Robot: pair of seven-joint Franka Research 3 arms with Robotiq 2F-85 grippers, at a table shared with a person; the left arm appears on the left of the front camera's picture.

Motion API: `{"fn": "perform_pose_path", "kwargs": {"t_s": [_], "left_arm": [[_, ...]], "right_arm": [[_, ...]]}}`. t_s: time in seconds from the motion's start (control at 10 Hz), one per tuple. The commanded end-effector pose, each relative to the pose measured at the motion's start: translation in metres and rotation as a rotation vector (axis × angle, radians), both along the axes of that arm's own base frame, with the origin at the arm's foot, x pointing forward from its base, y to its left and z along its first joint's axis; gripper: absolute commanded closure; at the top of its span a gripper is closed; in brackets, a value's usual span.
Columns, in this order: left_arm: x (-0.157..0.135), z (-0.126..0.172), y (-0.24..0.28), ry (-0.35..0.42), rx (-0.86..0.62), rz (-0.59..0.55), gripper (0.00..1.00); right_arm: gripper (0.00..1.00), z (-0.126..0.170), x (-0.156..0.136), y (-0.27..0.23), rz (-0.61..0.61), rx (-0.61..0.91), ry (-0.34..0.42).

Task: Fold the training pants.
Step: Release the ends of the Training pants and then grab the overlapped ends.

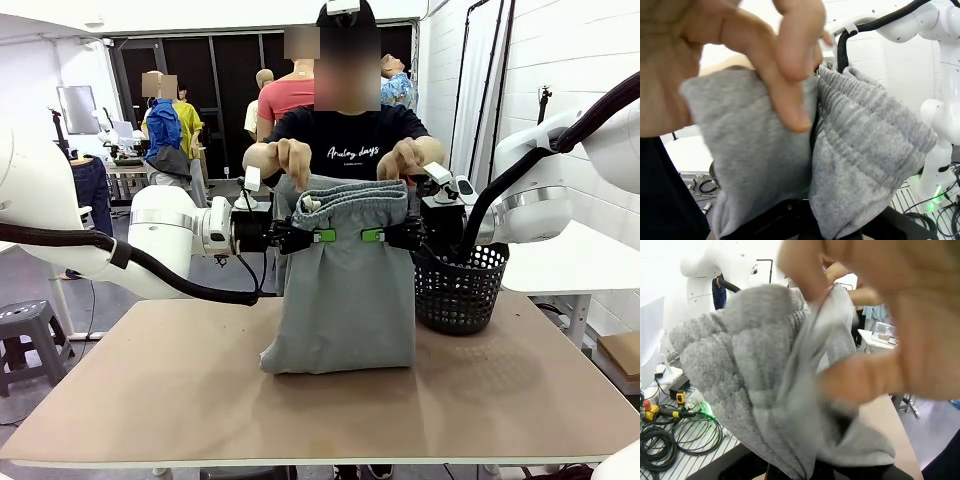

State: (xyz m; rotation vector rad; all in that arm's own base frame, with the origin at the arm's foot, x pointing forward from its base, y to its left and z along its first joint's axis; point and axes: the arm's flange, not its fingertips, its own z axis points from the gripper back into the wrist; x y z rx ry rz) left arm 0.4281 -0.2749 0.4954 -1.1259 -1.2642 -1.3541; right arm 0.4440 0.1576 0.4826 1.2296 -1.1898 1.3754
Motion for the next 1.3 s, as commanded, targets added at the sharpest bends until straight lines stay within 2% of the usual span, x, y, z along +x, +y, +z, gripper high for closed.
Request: {"fn": "perform_pose_path", "kwargs": {"t_s": [0.0, 1.2], "left_arm": [[-0.0009, 0.0018, 0.0001, 0.001, -0.002, 0.001, 1.00], [-0.0009, 0.0018, 0.0001, 0.001, -0.002, 0.001, 1.00]], "right_arm": [[1.00, 0.0003, -0.0011, 0.0011, 0.006, 0.008, -0.007], [1.00, 0.0003, -0.0011, 0.0011, 0.006, 0.008, -0.007]]}}
